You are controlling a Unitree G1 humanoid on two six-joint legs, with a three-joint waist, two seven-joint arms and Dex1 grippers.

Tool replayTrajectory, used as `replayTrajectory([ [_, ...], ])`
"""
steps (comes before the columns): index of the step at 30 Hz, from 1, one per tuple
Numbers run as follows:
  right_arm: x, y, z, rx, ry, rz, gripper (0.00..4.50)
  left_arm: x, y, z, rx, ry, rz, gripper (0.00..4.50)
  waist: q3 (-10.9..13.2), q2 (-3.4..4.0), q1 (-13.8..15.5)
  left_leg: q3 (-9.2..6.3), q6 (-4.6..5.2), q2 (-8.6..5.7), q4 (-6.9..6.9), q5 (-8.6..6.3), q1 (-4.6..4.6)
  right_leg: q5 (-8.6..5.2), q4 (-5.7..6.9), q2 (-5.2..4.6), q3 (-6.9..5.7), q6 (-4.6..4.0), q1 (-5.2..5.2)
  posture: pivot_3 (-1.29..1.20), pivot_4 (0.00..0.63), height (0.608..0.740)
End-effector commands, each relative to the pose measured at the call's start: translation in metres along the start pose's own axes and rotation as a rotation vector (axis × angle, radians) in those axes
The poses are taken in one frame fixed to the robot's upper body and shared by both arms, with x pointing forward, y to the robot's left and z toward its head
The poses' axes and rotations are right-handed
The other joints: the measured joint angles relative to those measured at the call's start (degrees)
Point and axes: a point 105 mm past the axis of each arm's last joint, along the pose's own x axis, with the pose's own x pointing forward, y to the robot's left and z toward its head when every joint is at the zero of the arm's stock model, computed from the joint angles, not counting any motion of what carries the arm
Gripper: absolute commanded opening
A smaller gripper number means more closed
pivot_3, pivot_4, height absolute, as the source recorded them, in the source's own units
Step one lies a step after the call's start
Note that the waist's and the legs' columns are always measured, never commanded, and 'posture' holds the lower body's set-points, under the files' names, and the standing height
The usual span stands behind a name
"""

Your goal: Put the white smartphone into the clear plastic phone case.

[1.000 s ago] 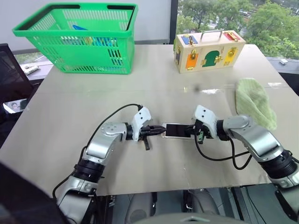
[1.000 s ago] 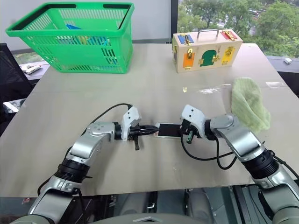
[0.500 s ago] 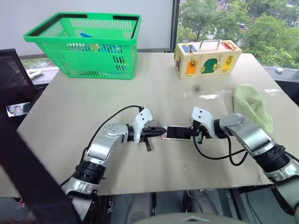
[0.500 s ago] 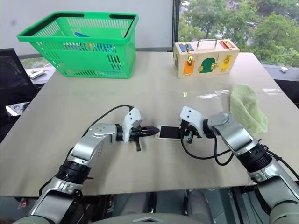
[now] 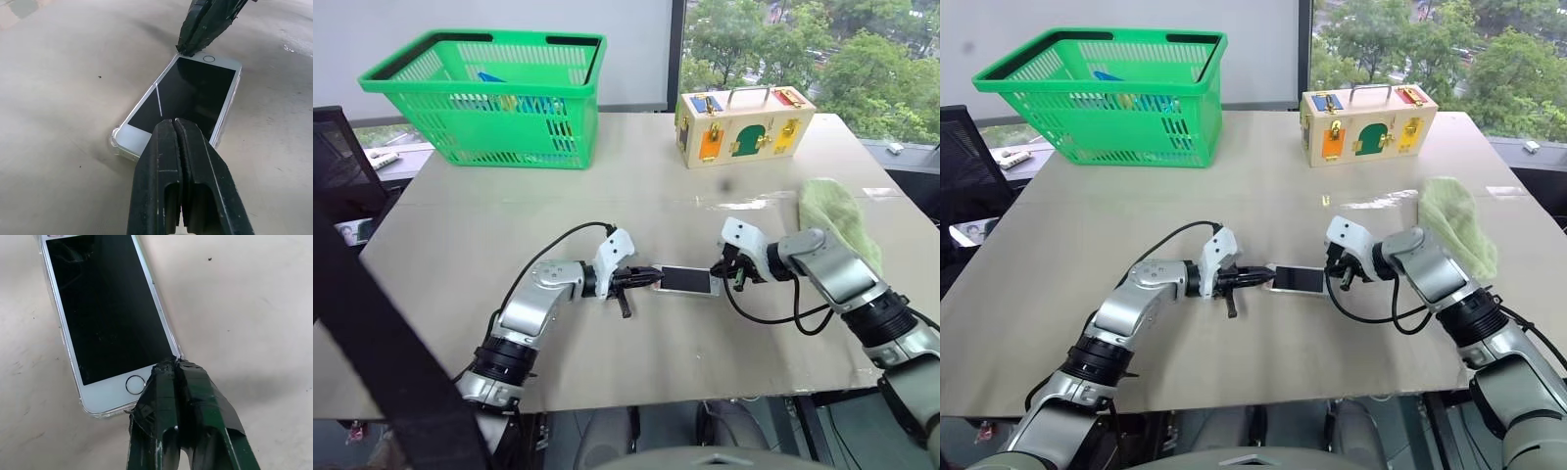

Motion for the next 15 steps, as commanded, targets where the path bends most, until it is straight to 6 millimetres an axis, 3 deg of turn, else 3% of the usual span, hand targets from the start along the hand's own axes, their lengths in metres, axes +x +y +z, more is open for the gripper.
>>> replayTrajectory([
  [1,0.021,0.021,-0.064,0.203,0.15,0.058,0.0,0.0,-0.001,0.006,0.033,-0.019,-0.005,0.05,0.0,0.01,0.0,0.0,0.0,0.02,-0.01,0.0,-0.02,0.0,-0.05,-0.03,-0.05,0.0,-0.01,0.0,0.15,0.74],
  [6,0.004,0.031,-0.025,0.147,-0.069,0.08,0.0,-0.001,-0.002,0.007,0.035,-0.016,-0.009,0.05,0.7,0.65,0.0,0.0,0.0,0.04,-0.12,0.0,-0.21,0.01,-0.43,-0.09,-0.22,0.01,-0.04,0.0,0.15,0.74],
  [11,-0.003,0.055,-0.025,0.081,-0.055,0.156,0.0,0.0,-0.004,0.01,0.037,-0.015,-0.017,0.05,1.1,0.84,0.0,0.07,-0.18,-0.07,-0.59,-0.11,-0.25,0.01,-0.58,0.11,-0.47,0.02,-0.2,0.0,0.15,0.74],
  [15,0.001,0.057,-0.028,0.03,-0.003,0.145,0.0,0.001,-0.004,0.012,0.038,-0.014,-0.022,0.05,1.2,0.74,0.0,0.01,-0.19,-0.12,-0.68,-0.29,-0.25,-0.32,-0.57,0.37,-0.54,0.07,-0.24,0.0,0.15,0.74],
])
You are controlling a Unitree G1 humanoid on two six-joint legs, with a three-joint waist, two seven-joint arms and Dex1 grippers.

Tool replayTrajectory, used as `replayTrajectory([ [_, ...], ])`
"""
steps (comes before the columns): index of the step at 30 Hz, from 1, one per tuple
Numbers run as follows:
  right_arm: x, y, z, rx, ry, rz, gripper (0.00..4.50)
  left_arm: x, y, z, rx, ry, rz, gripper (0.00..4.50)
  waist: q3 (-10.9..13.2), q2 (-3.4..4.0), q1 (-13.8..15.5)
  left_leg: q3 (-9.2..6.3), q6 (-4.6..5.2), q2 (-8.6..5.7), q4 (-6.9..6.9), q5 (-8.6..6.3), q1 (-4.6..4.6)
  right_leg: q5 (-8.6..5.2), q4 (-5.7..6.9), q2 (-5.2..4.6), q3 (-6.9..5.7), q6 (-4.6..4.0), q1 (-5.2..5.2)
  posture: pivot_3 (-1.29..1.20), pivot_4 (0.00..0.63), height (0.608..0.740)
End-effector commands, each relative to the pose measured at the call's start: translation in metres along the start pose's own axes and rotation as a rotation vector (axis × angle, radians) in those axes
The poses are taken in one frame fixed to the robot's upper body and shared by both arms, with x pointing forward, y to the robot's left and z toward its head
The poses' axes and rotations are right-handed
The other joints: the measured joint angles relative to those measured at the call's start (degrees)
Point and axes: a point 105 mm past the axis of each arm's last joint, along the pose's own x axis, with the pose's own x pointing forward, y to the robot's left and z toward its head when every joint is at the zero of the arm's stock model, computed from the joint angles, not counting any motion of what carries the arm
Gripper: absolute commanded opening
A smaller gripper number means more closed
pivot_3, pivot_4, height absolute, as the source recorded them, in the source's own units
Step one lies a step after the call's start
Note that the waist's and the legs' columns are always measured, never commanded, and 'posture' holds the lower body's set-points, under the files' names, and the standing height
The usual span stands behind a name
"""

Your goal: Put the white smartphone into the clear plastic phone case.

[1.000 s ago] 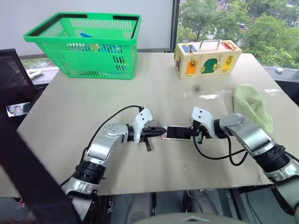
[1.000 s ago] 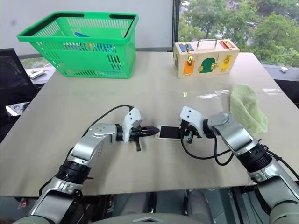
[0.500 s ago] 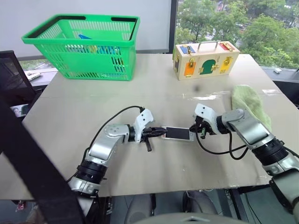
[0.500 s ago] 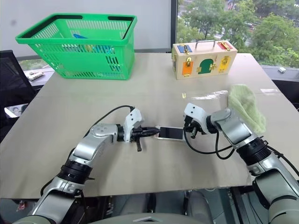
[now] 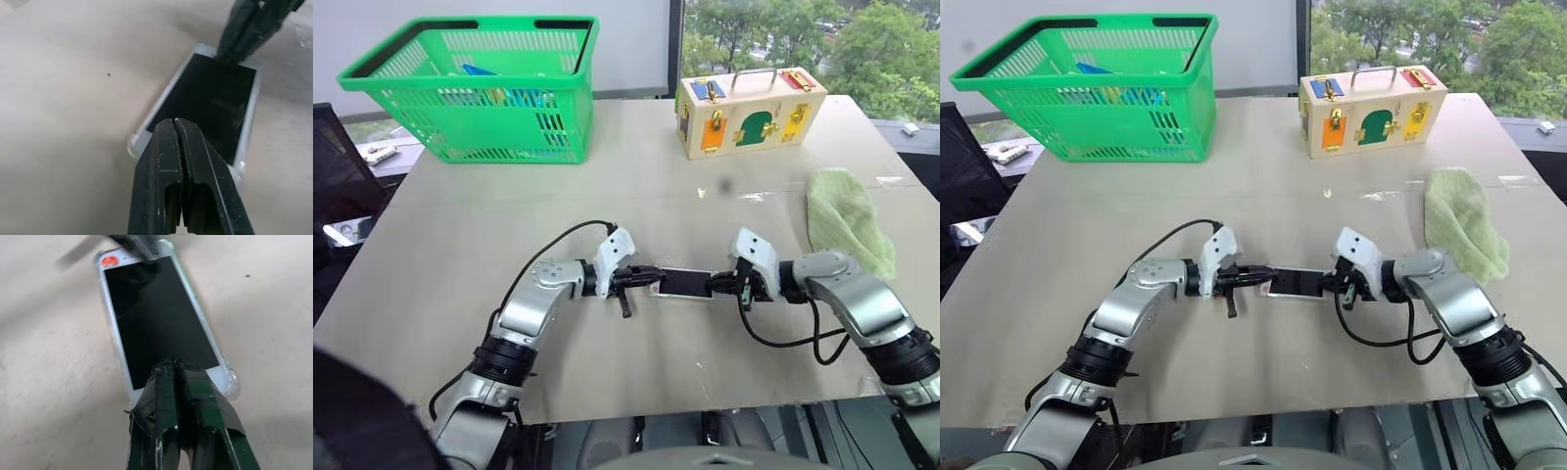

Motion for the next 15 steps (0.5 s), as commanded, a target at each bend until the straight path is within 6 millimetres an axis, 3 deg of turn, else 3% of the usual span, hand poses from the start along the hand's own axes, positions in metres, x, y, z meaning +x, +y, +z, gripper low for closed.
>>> replayTrajectory([
  [1,0.016,0.015,-0.033,0.062,0.148,0.061,0.0,0.001,-0.001,0.005,0.011,-0.002,-0.014,0.05,0.0,-0.06,0.0,-0.03,-0.01,0.0,0.0,-0.06,0.0,-0.1,0.01,0.02,-0.03,-0.06,0.04,0.0,0.15,0.74],
  [15,0.01,0.011,-0.055,-0.038,0.367,0.1,0.0,0.001,-0.005,0.011,0.014,0.002,-0.02,0.05,0.3,-0.33,0.0,-0.11,-0.07,0.19,0.11,-0.21,0.03,-0.18,0.0,-0.03,-0.13,-0.02,0.1,0.0,0.15,0.74],
])
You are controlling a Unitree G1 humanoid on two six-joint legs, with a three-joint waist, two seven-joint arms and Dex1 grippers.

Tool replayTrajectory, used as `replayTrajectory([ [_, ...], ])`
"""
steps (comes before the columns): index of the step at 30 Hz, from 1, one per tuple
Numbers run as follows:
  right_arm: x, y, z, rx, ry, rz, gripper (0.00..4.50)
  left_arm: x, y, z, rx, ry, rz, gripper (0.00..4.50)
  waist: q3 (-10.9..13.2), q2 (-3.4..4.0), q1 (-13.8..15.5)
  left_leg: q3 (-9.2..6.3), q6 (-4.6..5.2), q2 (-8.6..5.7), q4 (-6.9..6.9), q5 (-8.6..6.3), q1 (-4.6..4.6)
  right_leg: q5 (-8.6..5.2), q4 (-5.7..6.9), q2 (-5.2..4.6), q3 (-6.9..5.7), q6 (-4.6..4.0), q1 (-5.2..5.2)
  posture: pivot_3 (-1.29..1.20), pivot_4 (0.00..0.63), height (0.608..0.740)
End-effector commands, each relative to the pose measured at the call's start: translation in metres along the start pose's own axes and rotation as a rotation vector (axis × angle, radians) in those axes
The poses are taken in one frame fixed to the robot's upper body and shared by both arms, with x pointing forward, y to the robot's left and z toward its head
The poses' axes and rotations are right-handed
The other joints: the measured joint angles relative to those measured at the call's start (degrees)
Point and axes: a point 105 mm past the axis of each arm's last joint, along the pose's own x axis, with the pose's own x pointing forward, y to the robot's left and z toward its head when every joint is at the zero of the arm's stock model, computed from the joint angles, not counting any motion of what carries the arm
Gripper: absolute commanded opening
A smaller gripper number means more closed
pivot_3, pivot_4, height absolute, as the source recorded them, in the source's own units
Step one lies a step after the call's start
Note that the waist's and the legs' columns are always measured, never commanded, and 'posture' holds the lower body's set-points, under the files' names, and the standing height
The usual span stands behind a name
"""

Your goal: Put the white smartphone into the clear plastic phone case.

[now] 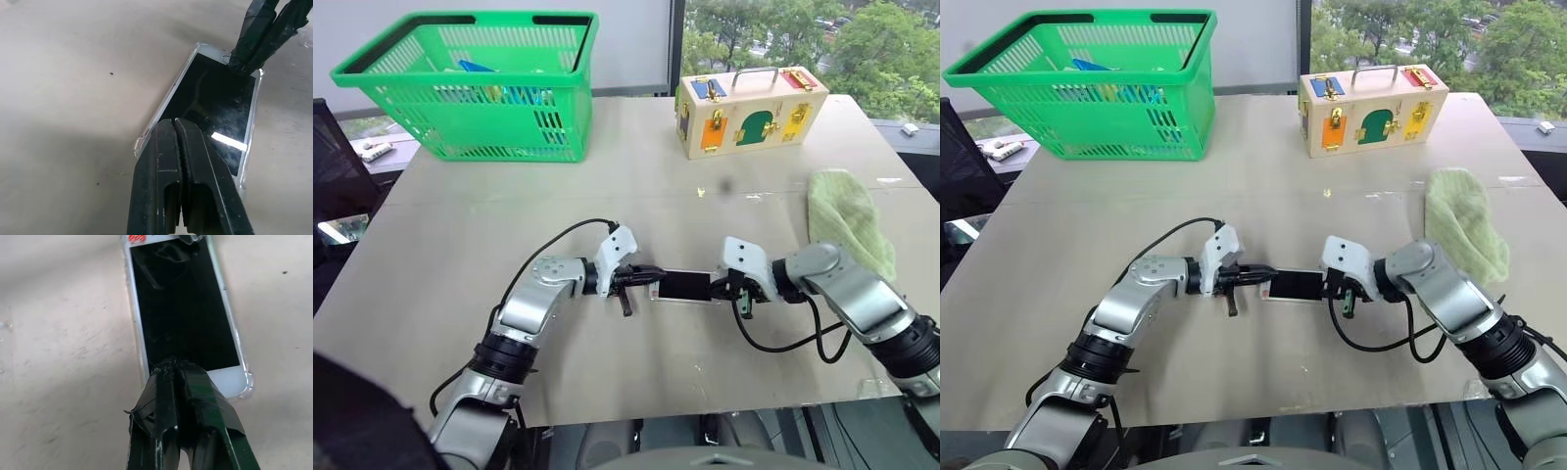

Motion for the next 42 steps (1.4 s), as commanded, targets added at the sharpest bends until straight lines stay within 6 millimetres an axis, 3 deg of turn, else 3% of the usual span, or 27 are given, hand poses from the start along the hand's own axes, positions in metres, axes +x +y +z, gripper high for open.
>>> replayTrajectory([
  [1,0.02,0.014,-0.057,0.107,0.227,0.065,0.0,0.0,-0.004,0.009,0.028,-0.016,-0.009,0.05,0.0,-0.01,0.0,-0.01,0.0,0.0,0.0,0.0,0.0,0.0,0.0,0.0,-0.01,0.0,0.01,0.0,0.15,0.74],
  [5,0.026,0.006,-0.064,0.084,0.234,0.007,0.0,-0.001,-0.003,0.006,0.029,-0.016,-0.004,0.05,-0.1,-0.2,0.0,-0.03,-0.02,0.0,0.0,-0.01,0.09,0.0,0.0,0.0,-0.04,0.0,0.09,0.0,0.15,0.74],
  [10,0.024,-0.001,-0.021,0.134,-0.098,-0.076,0.0,-0.006,-0.002,0.006,0.022,-0.061,0.007,0.05,0.0,-0.21,0.0,-0.07,-0.19,0.08,0.03,-0.11,0.08,0.0,0.0,-0.01,-0.11,0.0,0.1,0.0,0.15,0.74],
  [14,0.008,-0.016,0.007,0.108,-0.306,-0.247,0.0,-0.009,-0.003,0.01,0.02,-0.115,0.022,0.05,0.6,0.09,-0.1,-0.05,-0.02,0.06,0.04,-0.01,0.04,0.01,0.05,0.01,-0.11,-0.01,0.05,0.0,0.15,0.74],
  [20,-0.006,-0.017,0.03,0.086,-0.497,-0.37,0.0,-0.011,-0.004,0.025,0.019,-0.209,0.061,0.05,1.2,0.28,0.0,-0.07,0.08,-0.12,0.15,0.07,-0.65,0.06,0.11,0.11,-0.12,0.06,-0.45,0.0,0.15,0.74],
  [22,-0.015,-0.02,0.037,0.103,-0.562,-0.425,0.6,-0.015,0.001,0.035,-0.008,-0.277,0.102,0.0,1.3,0.25,0.0,-0.09,0.07,-0.11,0.35,0.07,-0.98,0.18,0.18,0.18,-0.12,0.23,-0.66,0.0,0.15,0.74],
  [23,-0.02,-0.021,0.04,0.1,-0.587,-0.449,0.76,-0.019,0.005,0.042,-0.014,-0.317,0.127,0.27,1.4,0.24,0.0,0.01,0.07,-0.12,0.36,0.07,-0.99,0.18,0.18,0.19,-0.11,0.23,-0.66,0.0,0.15,0.74],
  [25,-0.029,-0.023,0.044,0.1,-0.621,-0.482,1.7,-0.024,0.009,0.05,-0.023,-0.36,0.154,0.9,1.6,0.22,0.0,0.08,0.08,-0.11,0.38,0.07,-1.0,0.18,0.18,0.21,-0.11,0.24,-0.66,0.0,0.15,0.74],
  [30,-0.057,-0.028,0.045,0.103,-0.665,-0.558,4.19,-0.038,0.018,0.067,-0.057,-0.445,0.238,3.33,1.8,0.22,0.0,0.07,0.08,-0.1,0.43,0.07,-0.97,0.17,0.29,0.24,-0.11,0.25,-0.66,0.0,0.15,0.74],
  [31,-0.063,-0.029,0.044,0.099,-0.666,-0.574,4.49,-0.042,0.02,0.07,-0.066,-0.457,0.255,3.71,1.8,0.2,0.0,0.07,0.08,-0.1,0.47,0.07,-0.98,0.17,0.35,0.24,-0.11,0.24,-0.66,0.0,0.15,0.74],
  [32,-0.068,-0.03,0.043,0.098,-0.667,-0.59,4.5,-0.046,0.022,0.073,-0.066,-0.466,0.272,4.29,1.9,0.16,0.0,0.07,0.08,-0.1,0.51,0.07,-0.98,0.17,0.42,0.23,-0.1,0.24,-0.67,0.0,0.15,0.74],
  [33,-0.074,-0.031,0.042,0.099,-0.67,-0.606,4.5,-0.05,0.024,0.074,-0.066,-0.47,0.293,4.46,1.9,0.15,0.0,0.07,0.08,-0.11,0.53,0.07,-0.97,0.16,0.48,0.24,-0.09,0.24,-0.67,0.0,0.15,0.74],
  [37,-0.093,-0.031,0.03,0.109,-0.649,-0.67,4.5,-0.063,0.026,0.077,-0.073,-0.472,0.333,4.46,1.9,0.13,0.0,0.05,0.07,-0.1,0.58,0.07,-0.91,0.16,0.69,0.24,-0.09,0.22,-0.68,0.0,0.15,0.74],
  [42,-0.104,-0.018,-0.005,0.154,-0.534,-0.678,4.5,-0.078,0.018,0.071,-0.094,-0.446,0.323,4.46,2.0,0.12,0.0,0.07,0.07,-0.1,0.58,0.08,-0.89,0.15,0.75,0.25,-0.06,0.21,-0.69,0.0,0.15,0.74],
])
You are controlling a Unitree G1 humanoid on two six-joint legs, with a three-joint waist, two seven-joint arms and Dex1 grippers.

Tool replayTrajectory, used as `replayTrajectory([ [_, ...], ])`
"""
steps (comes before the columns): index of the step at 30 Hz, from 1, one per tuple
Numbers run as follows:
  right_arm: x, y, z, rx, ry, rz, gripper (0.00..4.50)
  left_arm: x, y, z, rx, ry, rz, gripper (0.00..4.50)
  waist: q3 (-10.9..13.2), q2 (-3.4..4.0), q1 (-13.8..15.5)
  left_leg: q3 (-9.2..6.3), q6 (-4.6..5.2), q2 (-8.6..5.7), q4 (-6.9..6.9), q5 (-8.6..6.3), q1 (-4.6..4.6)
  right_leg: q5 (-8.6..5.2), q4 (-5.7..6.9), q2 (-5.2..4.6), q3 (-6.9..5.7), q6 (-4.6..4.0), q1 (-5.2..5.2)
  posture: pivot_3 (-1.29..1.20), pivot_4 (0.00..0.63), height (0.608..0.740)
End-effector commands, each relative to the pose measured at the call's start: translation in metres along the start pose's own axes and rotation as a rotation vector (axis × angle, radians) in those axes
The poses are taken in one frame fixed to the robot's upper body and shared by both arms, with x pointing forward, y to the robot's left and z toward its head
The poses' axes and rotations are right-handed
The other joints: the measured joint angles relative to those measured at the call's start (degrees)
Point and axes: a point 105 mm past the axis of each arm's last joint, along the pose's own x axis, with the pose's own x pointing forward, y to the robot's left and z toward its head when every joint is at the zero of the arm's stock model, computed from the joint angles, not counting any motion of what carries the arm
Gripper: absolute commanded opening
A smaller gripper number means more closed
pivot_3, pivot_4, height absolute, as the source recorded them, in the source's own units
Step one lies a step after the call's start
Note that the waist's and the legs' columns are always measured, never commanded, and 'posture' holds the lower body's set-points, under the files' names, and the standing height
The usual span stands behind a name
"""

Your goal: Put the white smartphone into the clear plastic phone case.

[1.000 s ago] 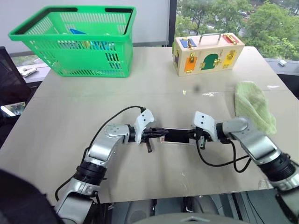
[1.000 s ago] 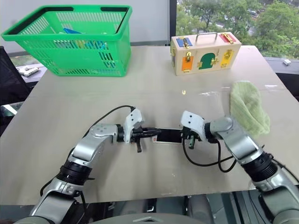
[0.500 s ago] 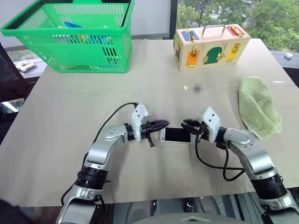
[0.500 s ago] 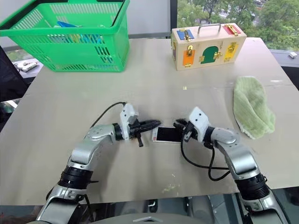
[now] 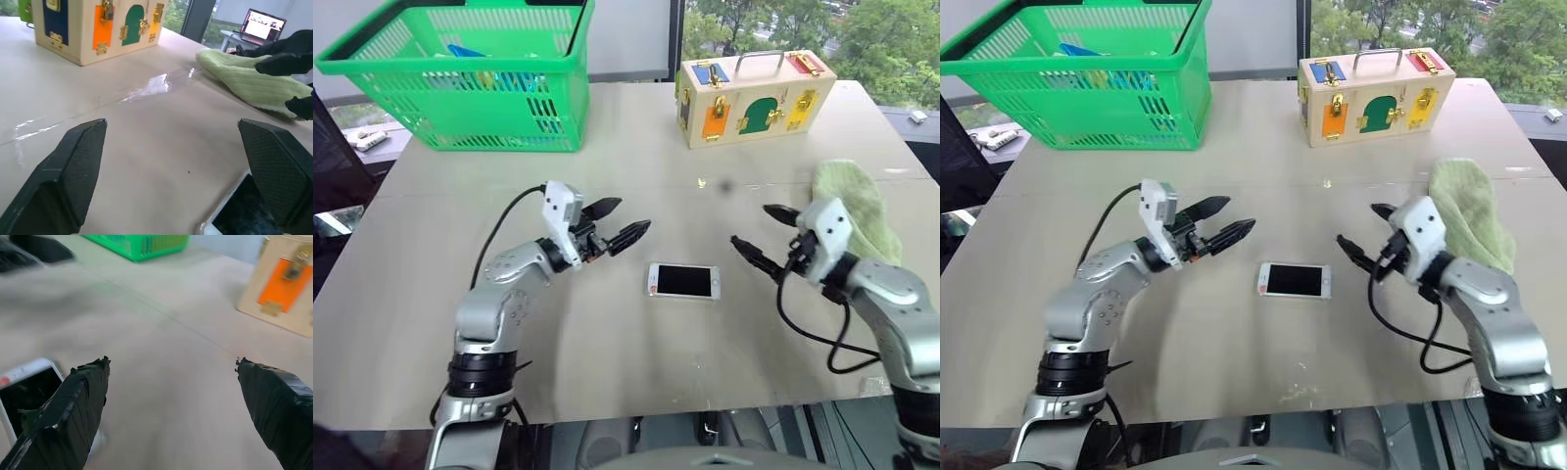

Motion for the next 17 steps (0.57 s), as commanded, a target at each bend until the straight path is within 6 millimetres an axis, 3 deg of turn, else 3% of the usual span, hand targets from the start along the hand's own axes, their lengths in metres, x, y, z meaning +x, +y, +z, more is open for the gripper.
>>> replayTrajectory([
  [1,-0.021,-0.003,0.003,-0.013,0.001,-0.006,4.5,-0.011,-0.005,0.011,0.013,-0.017,-0.011,4.46,0.0,-0.01,0.0,0.02,0.0,0.0,0.0,0.0,0.0,0.0,0.0,0.0,0.03,0.0,0.0,0.0,0.15,0.74],
  [10,-0.08,-0.011,-0.028,-0.016,0.136,-0.076,4.5,-0.059,-0.018,-0.013,-0.031,0.11,-0.025,4.46,0.0,-0.01,0.0,-0.01,0.0,0.04,0.04,0.0,0.12,-0.13,0.1,0.01,0.29,-0.21,-0.11,0.0,0.15,0.74],
  [17,-0.092,-0.009,-0.035,-0.005,0.152,-0.098,4.5,-0.073,-0.033,-0.028,-0.073,0.173,-0.045,4.46,0.0,-0.01,0.0,0.0,-0.08,0.05,0.11,-0.05,0.14,-0.13,0.12,0.03,0.49,-0.24,-0.12,0.0,0.15,0.74],
])
